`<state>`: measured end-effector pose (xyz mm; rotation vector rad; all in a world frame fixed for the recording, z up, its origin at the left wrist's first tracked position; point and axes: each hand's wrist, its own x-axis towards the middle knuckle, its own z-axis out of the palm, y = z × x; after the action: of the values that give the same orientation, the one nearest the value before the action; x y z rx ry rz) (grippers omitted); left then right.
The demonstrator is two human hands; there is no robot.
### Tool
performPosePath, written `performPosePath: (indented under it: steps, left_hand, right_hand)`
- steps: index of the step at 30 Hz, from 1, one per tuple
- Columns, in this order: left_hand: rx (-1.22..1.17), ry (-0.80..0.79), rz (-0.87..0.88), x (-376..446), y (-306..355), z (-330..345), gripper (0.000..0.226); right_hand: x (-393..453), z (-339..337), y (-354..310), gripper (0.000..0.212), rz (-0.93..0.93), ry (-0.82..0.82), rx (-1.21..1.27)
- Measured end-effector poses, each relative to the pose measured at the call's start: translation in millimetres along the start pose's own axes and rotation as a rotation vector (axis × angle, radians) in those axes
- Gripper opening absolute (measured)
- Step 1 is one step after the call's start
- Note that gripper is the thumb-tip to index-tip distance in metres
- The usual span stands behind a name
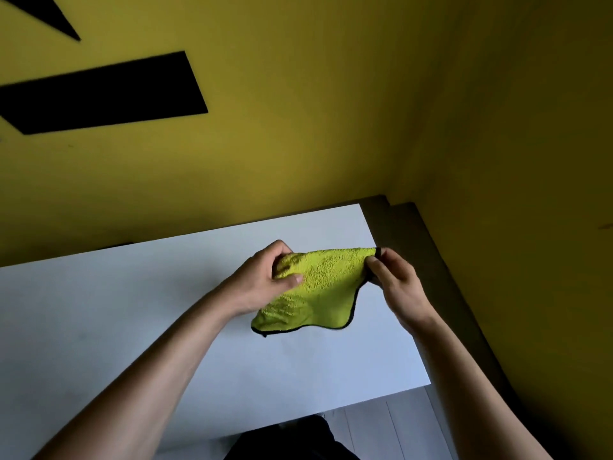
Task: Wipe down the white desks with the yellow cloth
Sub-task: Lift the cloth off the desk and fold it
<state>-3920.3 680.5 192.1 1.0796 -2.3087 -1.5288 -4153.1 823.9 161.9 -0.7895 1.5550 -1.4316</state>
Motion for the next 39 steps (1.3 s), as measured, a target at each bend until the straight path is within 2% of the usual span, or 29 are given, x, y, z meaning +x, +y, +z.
performPosePath:
  steps: [3, 5, 8, 10, 11, 13, 15, 17, 19, 21, 24, 25, 26, 28, 29, 33, 34, 36, 37, 39]
  left_hand:
    - [0.289, 0.082, 0.065, -6, 14, -16, 0.024]
    - [0.340, 0.104, 0.062, -7, 21, -29, 0.010]
    - [0.372, 0.119, 0.065, -13, 31, -42, 0.029]
    - [0.428, 0.236, 0.081, -17, 34, -44, 0.034]
    - [0.443, 0.300, 0.074, -18, 38, -43, 0.028]
    - [0.383, 0.355, 0.047, -16, 44, -40, 0.009]
    - [0.144, 0.283, 0.076, -14, 47, -38, 0.020]
    - [-0.103, 0.195, 0.125, -16, 53, -38, 0.011]
    - [-0.181, 0.133, 0.165, -16, 54, -37, 0.015]
    - [-0.098, 0.146, 0.138, -12, 49, -36, 0.012]
    - [0.223, 0.155, 0.060, -6, 45, -37, 0.016]
    - [0.230, 0.129, 0.035, -6, 48, -37, 0.016]
    - [0.138, 0.089, 0.036, -5, 53, -36, 0.022]
    - [-0.216, 0.028, 0.071, -1, 64, -32, 0.040]
    - [-0.291, 0.033, 0.084, 3, 66, -28, 0.044]
    - [-0.141, 0.097, 0.129, 16, 65, -19, 0.032]
    - [-0.143, 0.115, 0.149, 17, 64, -20, 0.029]
    - [-0.151, 0.158, 0.167, 20, 62, -28, 0.023]
    - [-0.161, 0.170, 0.170, 22, 61, -33, 0.022]
    - [-0.163, 0.181, 0.186, 27, 63, -44, 0.020]
  right_hand:
    - [7, 11, -27, 0.014, -0.162, 0.002, -0.161]
    - [11, 17, -40, 0.014, -0.224, 0.016, -0.272]
    - [12, 22, -59, 0.018, -0.346, 0.067, -0.357]
    - [13, 27, -68, 0.018, -0.402, 0.072, -0.365]
    - [14, 29, -71, 0.018, -0.421, 0.081, -0.337]
    - [14, 33, -75, 0.020, -0.429, 0.110, -0.248]
    - [17, 37, -77, 0.020, -0.421, 0.171, -0.174]
    - [23, 40, -78, 0.019, -0.400, 0.244, -0.136]
    - [29, 44, -82, 0.020, -0.378, 0.287, -0.165]
    - [34, 47, -86, 0.022, -0.414, 0.280, -0.288]
    - [35, 48, -100, 0.020, -0.499, 0.180, -0.379]
    - [35, 49, -106, 0.019, -0.517, 0.112, -0.349]
    - [33, 51, -110, 0.017, -0.529, 0.040, -0.312]
    - [29, 61, -115, 0.014, -0.508, -0.065, -0.266]
    - [27, 66, -114, 0.013, -0.487, -0.088, -0.263]
    - [29, 52, -102, 0.025, -0.356, -0.217, -0.139]
    - [34, 38, -99, 0.027, -0.287, -0.298, -0.191]
    - [45, 11, -92, 0.021, -0.133, -0.456, -0.527]
    - [51, 2, -87, 0.020, -0.074, -0.478, -0.682]
    - [63, -8, -82, 0.028, -0.090, -0.390, -0.796]
